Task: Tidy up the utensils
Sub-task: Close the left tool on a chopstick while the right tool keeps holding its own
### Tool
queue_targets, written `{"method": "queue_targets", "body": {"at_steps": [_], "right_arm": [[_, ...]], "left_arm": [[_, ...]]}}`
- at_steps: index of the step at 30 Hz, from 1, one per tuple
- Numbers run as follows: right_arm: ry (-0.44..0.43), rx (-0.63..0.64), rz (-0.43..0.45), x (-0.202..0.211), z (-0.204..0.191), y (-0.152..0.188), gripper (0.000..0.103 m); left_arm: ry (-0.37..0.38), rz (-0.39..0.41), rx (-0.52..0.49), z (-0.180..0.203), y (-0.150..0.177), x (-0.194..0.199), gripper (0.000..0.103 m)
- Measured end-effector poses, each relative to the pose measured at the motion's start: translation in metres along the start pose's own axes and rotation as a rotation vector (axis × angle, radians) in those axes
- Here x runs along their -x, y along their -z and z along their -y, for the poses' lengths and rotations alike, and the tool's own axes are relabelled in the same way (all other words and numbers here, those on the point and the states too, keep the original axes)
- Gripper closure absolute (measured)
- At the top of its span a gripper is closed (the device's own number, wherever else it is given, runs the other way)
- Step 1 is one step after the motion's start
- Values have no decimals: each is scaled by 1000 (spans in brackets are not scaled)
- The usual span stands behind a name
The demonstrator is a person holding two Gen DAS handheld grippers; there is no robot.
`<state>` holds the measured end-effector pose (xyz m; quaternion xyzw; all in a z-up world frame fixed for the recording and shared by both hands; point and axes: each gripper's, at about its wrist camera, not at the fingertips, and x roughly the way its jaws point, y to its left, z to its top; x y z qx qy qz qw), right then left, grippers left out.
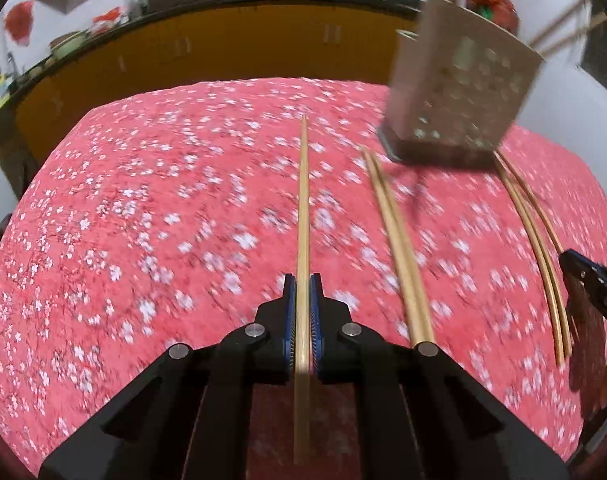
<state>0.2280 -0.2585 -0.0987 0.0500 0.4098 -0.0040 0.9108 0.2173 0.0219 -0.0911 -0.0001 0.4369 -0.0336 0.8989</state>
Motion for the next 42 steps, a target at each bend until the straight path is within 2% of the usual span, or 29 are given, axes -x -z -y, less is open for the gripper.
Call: {"method": "queue_targets", "body": {"at_steps": [3,10,42], "right_arm": [[-2,-14,0,-5,2,-6,95],[-18,-27,0,-8,5,-9,95],[-18,-33,0,-6,4,-9,95]], "left_arm": [[4,29,17,-4,-1,-2,95],[28,30,37,-3,9,-1,94],[43,28,55,-11,0,4,93]]}}
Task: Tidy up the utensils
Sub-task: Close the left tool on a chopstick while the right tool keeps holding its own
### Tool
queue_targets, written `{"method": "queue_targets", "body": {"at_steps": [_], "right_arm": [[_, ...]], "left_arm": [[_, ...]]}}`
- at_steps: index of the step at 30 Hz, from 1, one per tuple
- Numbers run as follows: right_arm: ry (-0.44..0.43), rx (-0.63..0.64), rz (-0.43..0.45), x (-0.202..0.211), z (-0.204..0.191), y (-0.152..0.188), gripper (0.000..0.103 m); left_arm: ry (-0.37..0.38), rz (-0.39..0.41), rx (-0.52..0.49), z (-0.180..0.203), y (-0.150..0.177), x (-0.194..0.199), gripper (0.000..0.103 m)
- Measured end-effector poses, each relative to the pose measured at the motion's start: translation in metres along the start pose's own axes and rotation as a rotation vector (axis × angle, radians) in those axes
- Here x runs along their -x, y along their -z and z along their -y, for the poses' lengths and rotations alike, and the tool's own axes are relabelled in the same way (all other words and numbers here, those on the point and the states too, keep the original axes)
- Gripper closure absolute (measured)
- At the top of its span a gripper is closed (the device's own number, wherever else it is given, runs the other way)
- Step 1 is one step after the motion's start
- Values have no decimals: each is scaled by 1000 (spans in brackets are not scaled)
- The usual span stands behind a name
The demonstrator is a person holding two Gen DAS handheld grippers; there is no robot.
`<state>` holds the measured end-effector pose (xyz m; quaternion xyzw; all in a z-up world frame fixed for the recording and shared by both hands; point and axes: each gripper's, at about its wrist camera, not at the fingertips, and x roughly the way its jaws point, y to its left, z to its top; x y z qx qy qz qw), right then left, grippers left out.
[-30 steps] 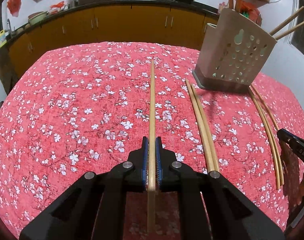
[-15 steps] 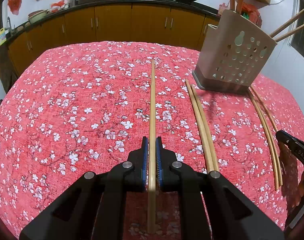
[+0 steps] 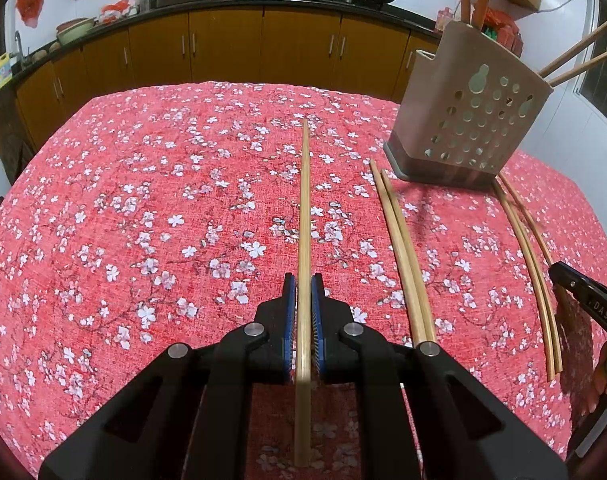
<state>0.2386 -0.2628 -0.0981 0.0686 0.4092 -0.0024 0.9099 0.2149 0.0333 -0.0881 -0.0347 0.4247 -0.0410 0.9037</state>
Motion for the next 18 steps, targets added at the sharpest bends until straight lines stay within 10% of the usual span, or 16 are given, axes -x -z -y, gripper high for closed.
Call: {"method": "queue_targets", "body": {"at_steps": [18], "right_arm": [[8,-5,2,3,1,5,95]], "left_arm": [[-13,3,6,2,7,5,93]]}}
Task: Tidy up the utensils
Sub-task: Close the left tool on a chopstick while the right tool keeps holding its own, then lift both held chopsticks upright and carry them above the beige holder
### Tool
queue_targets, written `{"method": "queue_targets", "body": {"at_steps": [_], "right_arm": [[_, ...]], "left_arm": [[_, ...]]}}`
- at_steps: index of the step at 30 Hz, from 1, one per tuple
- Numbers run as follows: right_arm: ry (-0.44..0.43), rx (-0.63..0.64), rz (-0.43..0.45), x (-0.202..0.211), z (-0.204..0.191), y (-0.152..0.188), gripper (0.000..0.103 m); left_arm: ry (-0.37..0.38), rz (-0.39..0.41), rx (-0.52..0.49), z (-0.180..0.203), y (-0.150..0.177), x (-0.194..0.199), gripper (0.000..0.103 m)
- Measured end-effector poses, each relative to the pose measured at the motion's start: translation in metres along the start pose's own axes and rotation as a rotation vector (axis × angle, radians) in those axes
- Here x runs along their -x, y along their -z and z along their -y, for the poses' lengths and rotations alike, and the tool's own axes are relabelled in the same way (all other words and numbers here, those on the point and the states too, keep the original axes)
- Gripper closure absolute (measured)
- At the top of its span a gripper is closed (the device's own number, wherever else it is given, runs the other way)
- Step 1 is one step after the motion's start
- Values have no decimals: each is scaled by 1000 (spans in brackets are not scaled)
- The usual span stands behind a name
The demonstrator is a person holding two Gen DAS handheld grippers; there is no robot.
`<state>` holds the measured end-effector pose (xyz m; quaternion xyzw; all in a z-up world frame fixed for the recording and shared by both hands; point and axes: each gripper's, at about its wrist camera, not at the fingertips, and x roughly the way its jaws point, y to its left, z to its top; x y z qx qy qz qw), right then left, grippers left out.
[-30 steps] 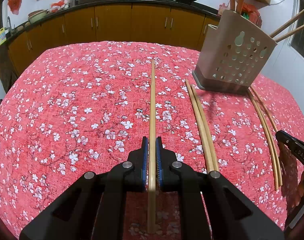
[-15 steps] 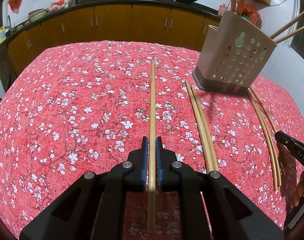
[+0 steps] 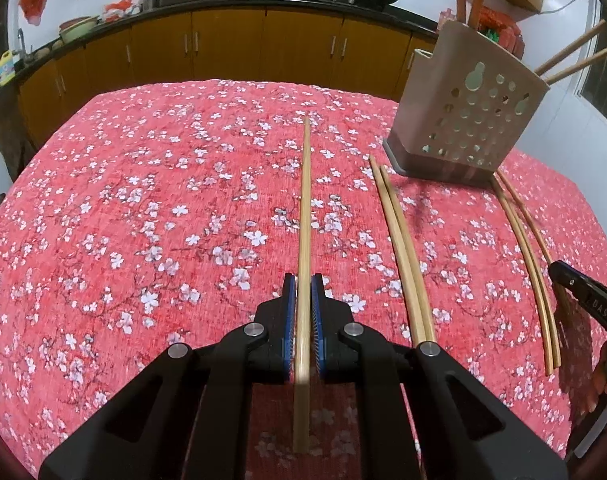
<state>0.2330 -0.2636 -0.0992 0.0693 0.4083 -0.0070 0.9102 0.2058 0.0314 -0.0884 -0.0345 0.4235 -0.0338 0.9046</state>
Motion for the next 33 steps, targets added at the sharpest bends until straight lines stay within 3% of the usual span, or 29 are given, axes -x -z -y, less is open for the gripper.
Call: {"method": "queue_targets", "body": {"at_steps": [5,9,18,22,27,33], "right_arm": [[6,1,5,2,1,-1,96],[-15,-20,90,32,2,-6,96],[-33,-17,305,105,3,-33,96],[-37,-8,337,114,0,-36,96],[-50,-18,342,117,2,-35,96],[-61,-17,410,138,2,-44,96]], "left_arm": [[-24,-2,-35,3,0,0,95],[-9,4,-35,5,0,10,95],[47,179,-26,5,-29,74,95],[87,235,-4,1,-43,96,95],[102,254,20,-1,-47,103,95],[104,291,21,-5,-52,117,95]]}}
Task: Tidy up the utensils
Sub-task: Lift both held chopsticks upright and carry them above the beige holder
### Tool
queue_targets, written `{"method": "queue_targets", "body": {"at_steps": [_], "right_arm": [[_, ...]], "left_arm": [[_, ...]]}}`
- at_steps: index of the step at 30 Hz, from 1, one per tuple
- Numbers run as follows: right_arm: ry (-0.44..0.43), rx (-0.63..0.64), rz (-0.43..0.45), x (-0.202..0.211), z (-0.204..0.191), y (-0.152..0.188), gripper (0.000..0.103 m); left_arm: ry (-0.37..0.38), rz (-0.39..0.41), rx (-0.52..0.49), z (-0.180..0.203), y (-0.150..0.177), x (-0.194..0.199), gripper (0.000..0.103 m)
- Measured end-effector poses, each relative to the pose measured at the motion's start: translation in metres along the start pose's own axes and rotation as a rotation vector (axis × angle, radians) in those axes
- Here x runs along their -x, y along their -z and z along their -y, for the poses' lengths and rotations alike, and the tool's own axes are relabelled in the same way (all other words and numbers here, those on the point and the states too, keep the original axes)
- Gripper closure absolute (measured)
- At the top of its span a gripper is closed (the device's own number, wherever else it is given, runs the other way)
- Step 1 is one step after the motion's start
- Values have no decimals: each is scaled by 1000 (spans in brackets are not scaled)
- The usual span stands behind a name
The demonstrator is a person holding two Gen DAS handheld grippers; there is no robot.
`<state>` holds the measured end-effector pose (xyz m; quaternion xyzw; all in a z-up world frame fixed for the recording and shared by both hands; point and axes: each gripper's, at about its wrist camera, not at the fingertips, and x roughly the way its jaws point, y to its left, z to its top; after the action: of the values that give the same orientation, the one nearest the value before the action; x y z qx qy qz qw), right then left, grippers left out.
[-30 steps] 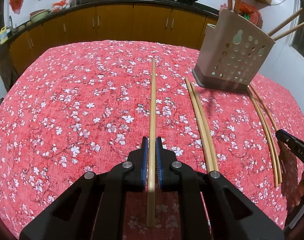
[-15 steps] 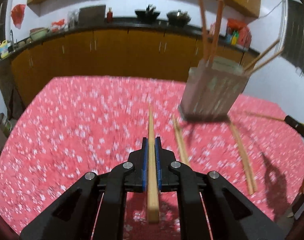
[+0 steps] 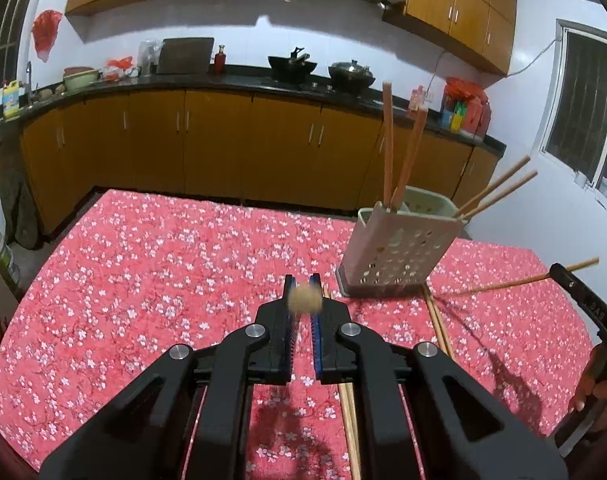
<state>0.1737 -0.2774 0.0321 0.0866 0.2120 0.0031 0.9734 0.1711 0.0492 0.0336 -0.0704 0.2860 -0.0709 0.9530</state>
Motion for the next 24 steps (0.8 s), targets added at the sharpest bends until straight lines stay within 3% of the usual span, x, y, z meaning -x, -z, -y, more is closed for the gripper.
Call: {"method": "queue_targets", "body": {"at_steps": [9,19,24], "right_arm": [[-86,19,145,40,-14,-46,96],[-195,69,338,66,-57,-114,96],[-176,113,314,37,-76,-125,96]], "left_arm": [[20,82,-33,8,-30,22,95],[111,269,-89,61,-91,58,95],[104,378,-62,83,-123,55,95]]}}
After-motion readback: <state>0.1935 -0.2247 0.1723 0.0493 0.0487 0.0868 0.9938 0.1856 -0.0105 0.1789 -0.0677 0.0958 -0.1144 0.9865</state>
